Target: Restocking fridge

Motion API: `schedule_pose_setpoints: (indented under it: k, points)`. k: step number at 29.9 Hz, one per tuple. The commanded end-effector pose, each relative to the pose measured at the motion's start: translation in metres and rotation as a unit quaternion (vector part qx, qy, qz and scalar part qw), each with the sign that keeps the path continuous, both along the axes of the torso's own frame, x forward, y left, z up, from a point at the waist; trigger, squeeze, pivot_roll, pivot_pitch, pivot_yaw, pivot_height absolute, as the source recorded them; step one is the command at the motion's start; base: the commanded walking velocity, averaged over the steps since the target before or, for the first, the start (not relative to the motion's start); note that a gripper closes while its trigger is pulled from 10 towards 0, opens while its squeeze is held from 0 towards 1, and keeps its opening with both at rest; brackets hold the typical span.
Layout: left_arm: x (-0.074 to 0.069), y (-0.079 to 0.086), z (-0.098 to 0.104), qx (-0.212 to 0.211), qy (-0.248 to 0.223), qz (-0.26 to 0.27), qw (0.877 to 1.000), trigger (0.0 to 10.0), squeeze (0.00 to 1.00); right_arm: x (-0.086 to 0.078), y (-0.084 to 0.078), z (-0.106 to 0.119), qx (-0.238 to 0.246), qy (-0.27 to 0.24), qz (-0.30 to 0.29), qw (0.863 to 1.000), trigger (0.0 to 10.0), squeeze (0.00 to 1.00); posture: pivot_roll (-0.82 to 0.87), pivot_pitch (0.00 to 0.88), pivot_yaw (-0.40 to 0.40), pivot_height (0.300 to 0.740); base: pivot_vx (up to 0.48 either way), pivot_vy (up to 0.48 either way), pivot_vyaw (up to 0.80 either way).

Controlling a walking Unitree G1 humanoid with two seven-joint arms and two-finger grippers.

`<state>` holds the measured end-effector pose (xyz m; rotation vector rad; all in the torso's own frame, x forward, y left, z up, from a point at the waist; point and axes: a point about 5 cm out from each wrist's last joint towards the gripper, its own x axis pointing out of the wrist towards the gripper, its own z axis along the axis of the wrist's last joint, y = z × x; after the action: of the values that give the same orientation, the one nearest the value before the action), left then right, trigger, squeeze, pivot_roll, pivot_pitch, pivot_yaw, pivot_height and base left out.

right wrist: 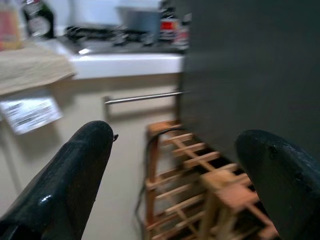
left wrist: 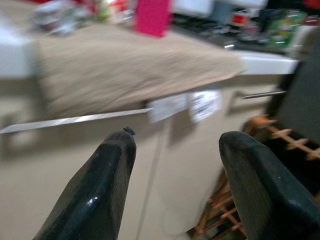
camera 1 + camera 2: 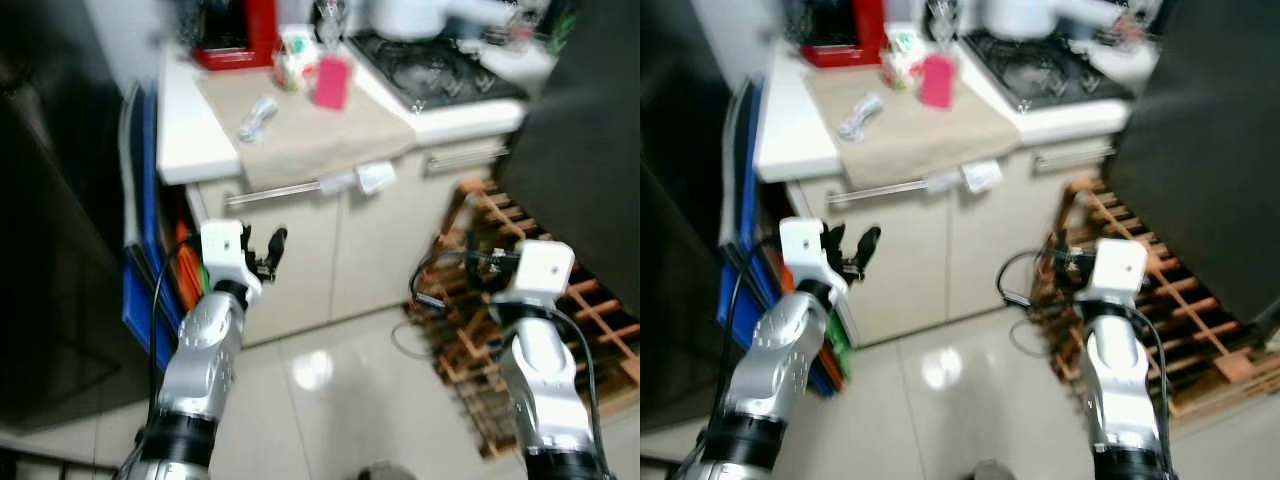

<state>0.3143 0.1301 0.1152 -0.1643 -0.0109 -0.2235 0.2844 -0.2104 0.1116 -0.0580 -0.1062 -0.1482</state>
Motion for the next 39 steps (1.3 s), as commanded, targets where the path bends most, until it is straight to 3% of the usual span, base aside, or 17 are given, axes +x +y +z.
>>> schedule_pose_setpoints:
  k: [1,2,5,7,12,22,39]
  points:
    - [0.002,0.002,0.002,0.001,-0.005,0.0,1.0,10.0,0.0,0.002,0.005,0.001,0.002,-0.006,0.01,1.0,10.0,0.0,-0.12,0.0,0.041,0.732,0.0,0.0,-0.69]
    - [0.004,0.001,0.006,0.018,-0.024,-0.018,0.999,10.0,0.0,0.007,0.013,0.004,-0.006,-0.014,0.027,1.0,10.0,0.0,-0.12,0.0,0.048,0.732,0.0,0.0,-0.69]
    - [0.005,-0.002,0.01,0.032,-0.042,-0.034,0.998,10.0,0.0,0.01,0.017,0.005,-0.003,-0.018,0.03,0.999,10.0,0.0,-0.12,0.0,0.048,0.732,0.0,0.0,-0.69]
    - [0.01,-0.012,0.016,0.02,-0.047,-0.054,0.997,10.0,0.0,0.015,0.017,0.004,0.015,-0.016,0.031,0.999,10.0,0.0,-0.12,0.0,0.037,0.732,0.0,0.0,-0.7]
    - [0.015,-0.014,0.016,0.006,-0.04,-0.053,0.998,10.0,0.0,0.019,0.016,0.009,0.005,-0.023,0.042,0.999,10.0,0.0,-0.13,0.0,0.028,0.732,0.0,0.0,-0.69]
    - [0.008,-0.024,0.017,-0.016,-0.053,-0.098,0.994,10.0,0.0,0.019,0.016,0.014,-0.001,-0.036,0.04,0.999,10.0,0.0,-0.14,0.0,0.034,0.732,0.0,-0.437,-0.69]
    - [0.018,-0.016,0.013,0.004,-0.034,-0.067,0.997,10.0,0.0,0.018,0.013,0.014,-0.007,-0.038,0.033,0.999,10.0,0.0,-0.15,0.0,0.042,0.732,0.0,-0.028,-0.7]
